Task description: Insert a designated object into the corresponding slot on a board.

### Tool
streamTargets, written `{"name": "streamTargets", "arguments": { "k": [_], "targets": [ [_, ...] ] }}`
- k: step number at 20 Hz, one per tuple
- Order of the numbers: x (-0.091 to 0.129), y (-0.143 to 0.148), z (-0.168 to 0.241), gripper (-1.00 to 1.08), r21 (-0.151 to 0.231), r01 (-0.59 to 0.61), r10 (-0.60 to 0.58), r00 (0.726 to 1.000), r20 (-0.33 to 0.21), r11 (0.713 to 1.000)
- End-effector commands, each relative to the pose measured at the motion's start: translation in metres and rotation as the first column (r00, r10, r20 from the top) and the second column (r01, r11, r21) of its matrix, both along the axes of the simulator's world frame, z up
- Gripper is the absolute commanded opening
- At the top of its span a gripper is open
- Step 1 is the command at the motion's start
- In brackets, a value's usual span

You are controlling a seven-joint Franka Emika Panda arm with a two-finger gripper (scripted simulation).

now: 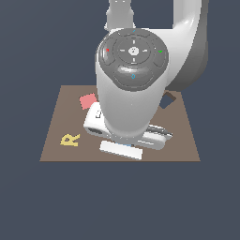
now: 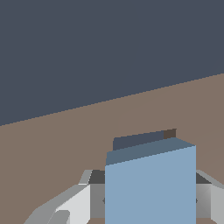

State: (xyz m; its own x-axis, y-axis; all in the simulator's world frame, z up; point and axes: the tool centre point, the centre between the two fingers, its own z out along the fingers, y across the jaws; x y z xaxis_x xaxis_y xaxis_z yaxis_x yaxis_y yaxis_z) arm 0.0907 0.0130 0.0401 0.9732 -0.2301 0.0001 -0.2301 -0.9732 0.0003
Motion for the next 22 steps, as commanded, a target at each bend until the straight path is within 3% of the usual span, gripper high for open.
{"name": "streamTargets", "arguments": {
  "k": [1,19,20,22],
  "targets": [
    [0.002,-0.002,0.0,-1.0,0.0,0.037,-0.037,0.999,0.0,0.999],
    [0.004,-0.005,-0.01,-1.0,0.0,0.071,-0.071,0.998,0.0,0.998],
    [0.004,-0.005,-0.01,1.0,0.0,0.071,-0.071,0.998,0.0,0.998],
    [0.004,-0.005,-0.01,1.0,0.0,0.071,-0.071,0.998,0.0,0.998]
  ]
}}
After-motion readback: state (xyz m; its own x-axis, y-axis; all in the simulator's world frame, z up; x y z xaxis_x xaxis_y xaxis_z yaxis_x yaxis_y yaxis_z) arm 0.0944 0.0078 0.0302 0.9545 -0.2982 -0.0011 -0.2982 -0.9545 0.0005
